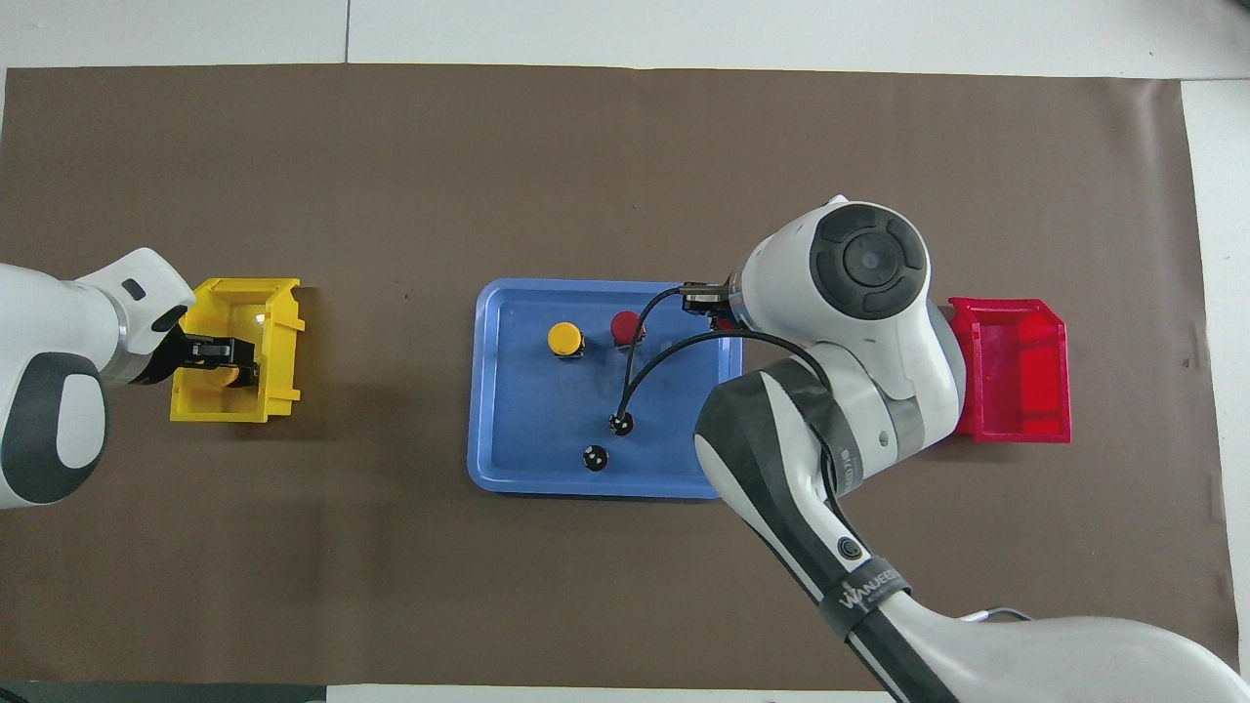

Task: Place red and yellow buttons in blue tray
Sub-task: 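Carry the second red button into the tray and open the right gripper, then withdraw the right gripper while the left gripper grasps the second yellow button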

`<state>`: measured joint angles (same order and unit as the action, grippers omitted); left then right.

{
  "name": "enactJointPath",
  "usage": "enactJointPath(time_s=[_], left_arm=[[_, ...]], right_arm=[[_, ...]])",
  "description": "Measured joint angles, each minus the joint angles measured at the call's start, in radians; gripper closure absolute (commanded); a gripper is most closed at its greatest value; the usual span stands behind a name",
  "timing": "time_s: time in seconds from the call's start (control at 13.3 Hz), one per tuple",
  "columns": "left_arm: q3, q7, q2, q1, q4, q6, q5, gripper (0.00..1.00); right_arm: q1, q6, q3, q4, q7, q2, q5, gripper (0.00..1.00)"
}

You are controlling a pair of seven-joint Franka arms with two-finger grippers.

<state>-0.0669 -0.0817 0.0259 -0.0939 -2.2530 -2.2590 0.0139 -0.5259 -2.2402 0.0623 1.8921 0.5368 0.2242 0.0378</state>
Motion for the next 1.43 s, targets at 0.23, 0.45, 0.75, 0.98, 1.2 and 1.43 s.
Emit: enactJointPath(time_s=[0.23, 0.45, 0.75, 0.98, 1.2, 1.43], left_arm=[[0.000, 0.000, -0.006, 0.000, -0.010, -0.022, 0.000, 0.31], [0.000, -0.005, -0.009, 0.015, -0.042, -0.064, 0.000, 0.37], [0.000, -0.016, -0.009, 0.028, -0.054, -0.073, 0.000, 0.99], [0.007, 0.013, -0.009, 0.026, -0.052, -0.073, 0.000, 0.99], [0.020, 0.040, 0.005, 0.009, 0.051, 0.097, 0.001, 0.99], [0.039, 0.102, 0.046, -0.046, 0.298, 0.387, 0.014, 0.99]], right_arm=[[-0.029, -0.029, 0.000, 0.017, 0.025, 0.042, 0.000, 0.76], [-0.029, -0.079, 0.006, 0.054, 0.025, 0.046, 0.000, 0.71], [-0.029, -0.097, 0.008, 0.061, 0.025, 0.051, 0.000, 0.00], [0.004, 0.007, 0.017, -0.050, 0.025, 0.047, 0.000, 0.00], [0.147, 0.225, 0.025, -0.203, -0.053, 0.007, -0.001, 0.00], [0.294, 0.438, 0.029, -0.271, -0.175, -0.086, -0.001, 0.00]])
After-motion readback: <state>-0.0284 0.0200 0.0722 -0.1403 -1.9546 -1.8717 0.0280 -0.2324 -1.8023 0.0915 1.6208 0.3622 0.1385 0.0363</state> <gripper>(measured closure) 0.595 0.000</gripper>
